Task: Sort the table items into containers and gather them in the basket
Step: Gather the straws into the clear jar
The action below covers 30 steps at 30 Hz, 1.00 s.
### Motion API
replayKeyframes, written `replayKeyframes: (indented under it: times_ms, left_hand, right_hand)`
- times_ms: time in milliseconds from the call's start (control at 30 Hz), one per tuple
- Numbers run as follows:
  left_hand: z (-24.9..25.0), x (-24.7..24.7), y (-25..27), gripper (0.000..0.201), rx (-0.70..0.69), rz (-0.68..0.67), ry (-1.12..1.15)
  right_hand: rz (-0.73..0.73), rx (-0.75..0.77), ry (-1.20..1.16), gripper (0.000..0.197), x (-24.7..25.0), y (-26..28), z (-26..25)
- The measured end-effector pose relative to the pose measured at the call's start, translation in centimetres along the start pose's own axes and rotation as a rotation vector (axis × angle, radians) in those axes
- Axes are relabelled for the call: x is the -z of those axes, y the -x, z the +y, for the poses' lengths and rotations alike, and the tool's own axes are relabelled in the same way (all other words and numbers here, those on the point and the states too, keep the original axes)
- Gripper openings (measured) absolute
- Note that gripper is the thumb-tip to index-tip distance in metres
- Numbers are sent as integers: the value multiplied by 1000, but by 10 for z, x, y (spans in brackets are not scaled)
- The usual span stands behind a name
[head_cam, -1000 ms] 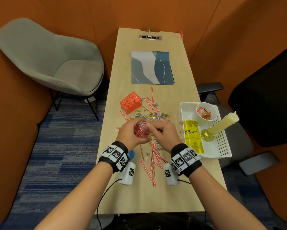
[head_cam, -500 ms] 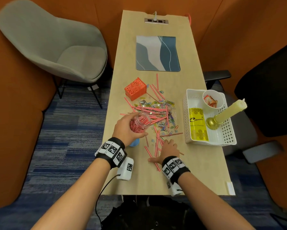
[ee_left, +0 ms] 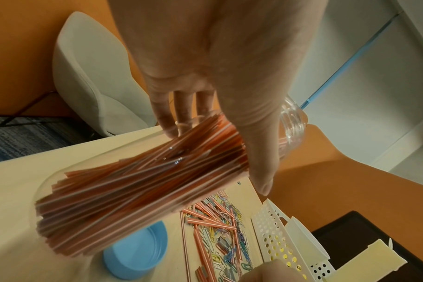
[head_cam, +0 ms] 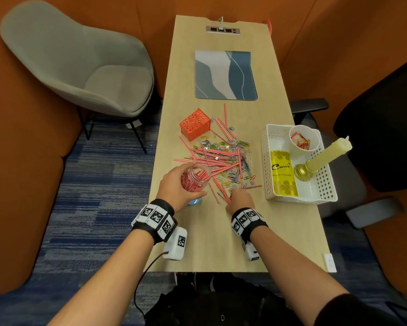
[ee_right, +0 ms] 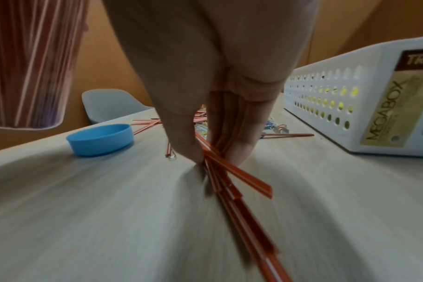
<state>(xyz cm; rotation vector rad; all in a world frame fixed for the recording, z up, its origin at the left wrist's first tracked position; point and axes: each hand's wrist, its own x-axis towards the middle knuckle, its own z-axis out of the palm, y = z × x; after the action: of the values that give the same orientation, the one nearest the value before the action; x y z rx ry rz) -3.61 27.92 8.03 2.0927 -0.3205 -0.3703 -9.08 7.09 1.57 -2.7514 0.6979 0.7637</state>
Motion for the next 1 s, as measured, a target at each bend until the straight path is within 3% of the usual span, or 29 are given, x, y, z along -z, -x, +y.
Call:
replayKeyframes:
  times_ms: [300,400,633,833,1000]
  left_hand:
    - [-4,1,5,95,20,-10,6]
    - [-4,-1,6,90,15,-3,0]
    - [-1,-3,4,85,15,1,-1]
    - [2,-8,-3,83,17,-16,-16]
    - [13,-16,-17,86,5,-46,-21]
  right_hand:
    - [-51,55,68,19,13,-18,-7]
    - [-25,54,12,28,17,-25,0]
    - [-14,-8,-236,18,16,-43,35]
    - [-164,-67,-817,20,11,-49,61]
    - [-218,-89,-1103,19,26,-44,61]
